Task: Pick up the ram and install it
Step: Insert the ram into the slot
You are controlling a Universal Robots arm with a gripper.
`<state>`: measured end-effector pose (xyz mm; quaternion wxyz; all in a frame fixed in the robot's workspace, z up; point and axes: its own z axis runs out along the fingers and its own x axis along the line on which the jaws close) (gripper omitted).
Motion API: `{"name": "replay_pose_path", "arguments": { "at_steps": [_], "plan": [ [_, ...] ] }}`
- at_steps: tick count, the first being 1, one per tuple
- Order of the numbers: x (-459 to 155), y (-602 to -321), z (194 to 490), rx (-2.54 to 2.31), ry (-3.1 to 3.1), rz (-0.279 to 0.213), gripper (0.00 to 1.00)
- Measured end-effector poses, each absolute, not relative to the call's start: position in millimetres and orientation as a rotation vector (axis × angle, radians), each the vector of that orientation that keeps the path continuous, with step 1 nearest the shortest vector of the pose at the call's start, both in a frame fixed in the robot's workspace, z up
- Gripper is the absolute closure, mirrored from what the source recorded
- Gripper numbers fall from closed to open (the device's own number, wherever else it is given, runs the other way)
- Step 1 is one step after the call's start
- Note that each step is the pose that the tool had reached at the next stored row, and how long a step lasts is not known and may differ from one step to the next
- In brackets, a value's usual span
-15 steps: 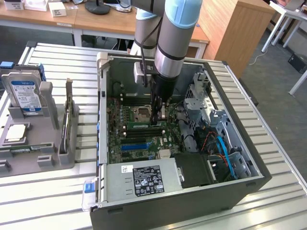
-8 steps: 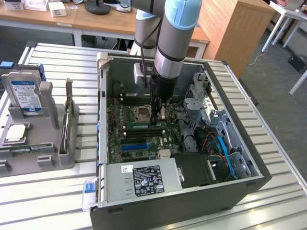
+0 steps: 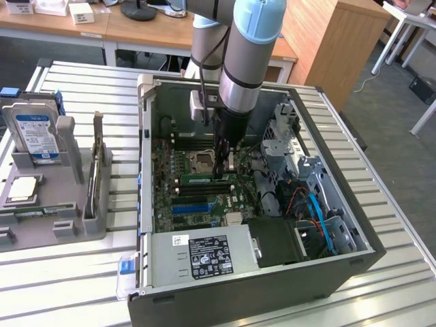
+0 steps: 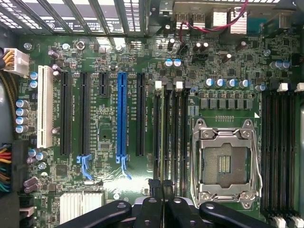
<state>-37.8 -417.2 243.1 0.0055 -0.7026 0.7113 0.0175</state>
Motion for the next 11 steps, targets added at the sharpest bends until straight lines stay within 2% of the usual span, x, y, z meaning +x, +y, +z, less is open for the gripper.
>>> {"name": "replay_pose_path", "arguments": {
  "at_steps": [11],
  "plan": [
    [-37.8,-417.2,242.0,-2.195,2.231,0.054,0.88]
  ]
}}
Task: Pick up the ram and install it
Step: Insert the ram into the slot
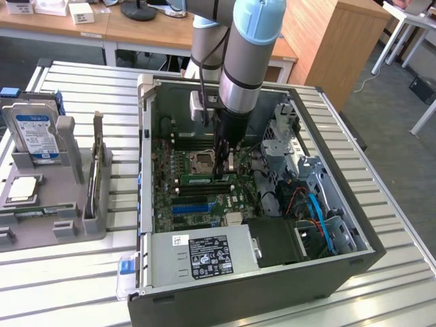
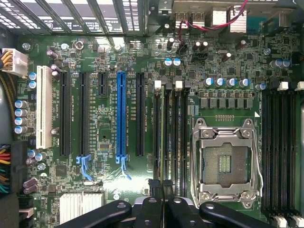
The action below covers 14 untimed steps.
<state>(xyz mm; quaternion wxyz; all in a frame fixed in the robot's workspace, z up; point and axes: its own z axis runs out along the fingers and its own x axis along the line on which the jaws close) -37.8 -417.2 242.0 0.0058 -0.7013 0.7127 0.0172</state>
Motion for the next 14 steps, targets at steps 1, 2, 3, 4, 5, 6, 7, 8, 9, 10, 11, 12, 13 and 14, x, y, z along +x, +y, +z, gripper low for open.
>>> {"name": "replay_pose_path", "arguments": {
  "at_steps": [1,2,3,4,5,6,7,8,9,10,11,12,13,14],
  "plan": [
    [-37.8,-417.2,242.0,-2.195,2.231,0.054,0.88],
    [-37.8,-417.2,241.9,-2.195,2.231,0.053,0.88],
    [-37.8,-417.2,241.5,-2.194,2.230,0.053,0.88],
    [-37.8,-417.1,241.1,-2.194,2.230,0.052,0.88],
    [-37.8,-417.2,240.7,-2.194,2.229,0.051,0.88],
    [-37.8,-417.2,240.3,-2.193,2.229,0.050,0.88],
    [-37.8,-417.2,239.9,-2.193,2.229,0.050,0.88],
    [-37.8,-417.2,239.7,-2.193,2.229,0.049,0.88],
    [-37.8,-417.2,239.5,-2.193,2.229,0.049,0.88],
    [-37.8,-417.2,239.5,-2.193,2.229,0.049,0.88],
    [-37.8,-417.2,239.5,-2.193,2.229,0.049,0.88],
    [-37.8,-417.2,239.4,-2.193,2.229,0.049,0.88],
    [-37.9,-417.2,239.3,-2.193,2.229,0.049,0.88],
    [-38.1,-417.5,239.2,-2.193,2.228,0.049,0.88]
  ]
}}
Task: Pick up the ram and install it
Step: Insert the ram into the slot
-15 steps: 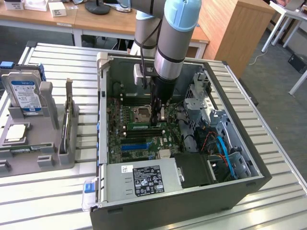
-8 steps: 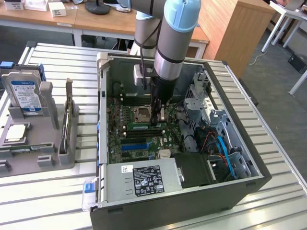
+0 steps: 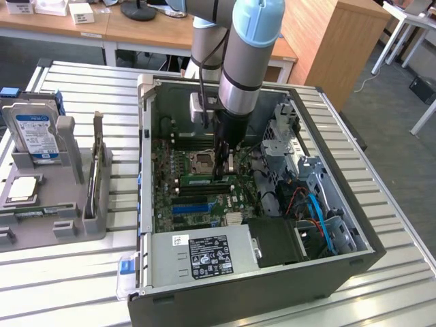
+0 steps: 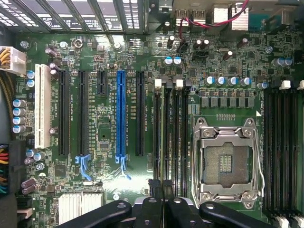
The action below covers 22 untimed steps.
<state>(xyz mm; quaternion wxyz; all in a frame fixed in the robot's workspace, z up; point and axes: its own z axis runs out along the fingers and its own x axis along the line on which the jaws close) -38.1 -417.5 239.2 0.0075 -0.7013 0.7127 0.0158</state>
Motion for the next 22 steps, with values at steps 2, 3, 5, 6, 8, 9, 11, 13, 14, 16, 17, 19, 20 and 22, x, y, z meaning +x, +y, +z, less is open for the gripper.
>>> {"name": "replay_pose_path", "arguments": {
  "at_steps": [2,3,5,6,8,9,11,13,14,16,17,19,20,22],
  "plan": [
    [-39.5,-417.6,239.3,-2.193,2.229,0.049,0.88],
    [-40.2,-417.7,239.4,-2.193,2.228,0.048,0.88],
    [-40.3,-417.7,239.4,-2.193,2.228,0.048,0.88],
    [-40.3,-417.7,239.4,-2.192,2.228,0.048,0.88],
    [-40.4,-418.1,239.4,-2.193,2.228,0.048,0.88],
    [-40.4,-418.4,239.4,-2.192,2.228,0.048,0.88],
    [-40.3,-418.6,239.4,-2.193,2.228,0.048,0.88],
    [-40.3,-418.6,239.4,-2.193,2.228,0.048,0.88],
    [-40.3,-418.6,239.2,-2.193,2.228,0.048,0.88],
    [-40.3,-418.7,238.3,-2.192,2.228,0.048,0.88],
    [-40.3,-418.7,237.9,-2.192,2.228,0.048,0.88],
    [-40.3,-418.7,237.0,-2.192,2.228,0.048,0.88],
    [-40.3,-418.7,236.6,-2.192,2.228,0.048,0.88],
    [-40.3,-418.7,236.3,-2.192,2.228,0.048,0.88]
  ]
}}
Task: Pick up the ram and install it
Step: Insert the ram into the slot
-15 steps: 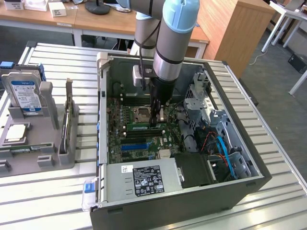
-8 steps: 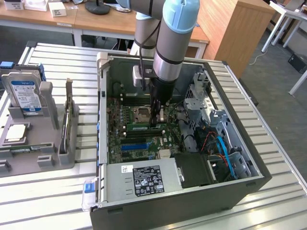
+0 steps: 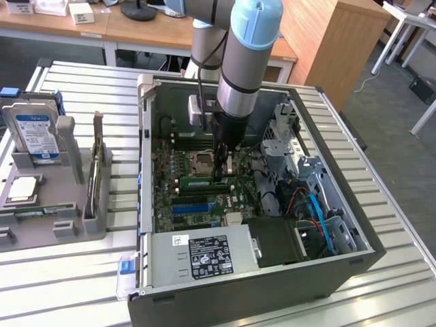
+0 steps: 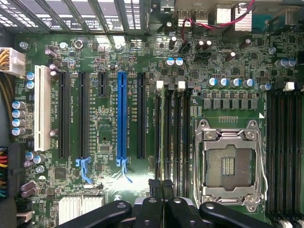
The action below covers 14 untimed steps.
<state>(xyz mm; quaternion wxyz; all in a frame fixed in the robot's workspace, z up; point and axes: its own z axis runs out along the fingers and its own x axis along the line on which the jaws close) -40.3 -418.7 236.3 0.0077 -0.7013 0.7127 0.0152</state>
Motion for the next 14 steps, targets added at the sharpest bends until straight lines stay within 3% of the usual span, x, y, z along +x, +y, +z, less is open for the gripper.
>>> {"name": "replay_pose_path", "arguments": {
  "at_steps": [14],
  "plan": [
    [-39.8,-419.4,236.1,-2.194,2.227,0.048,0.88]
  ]
}}
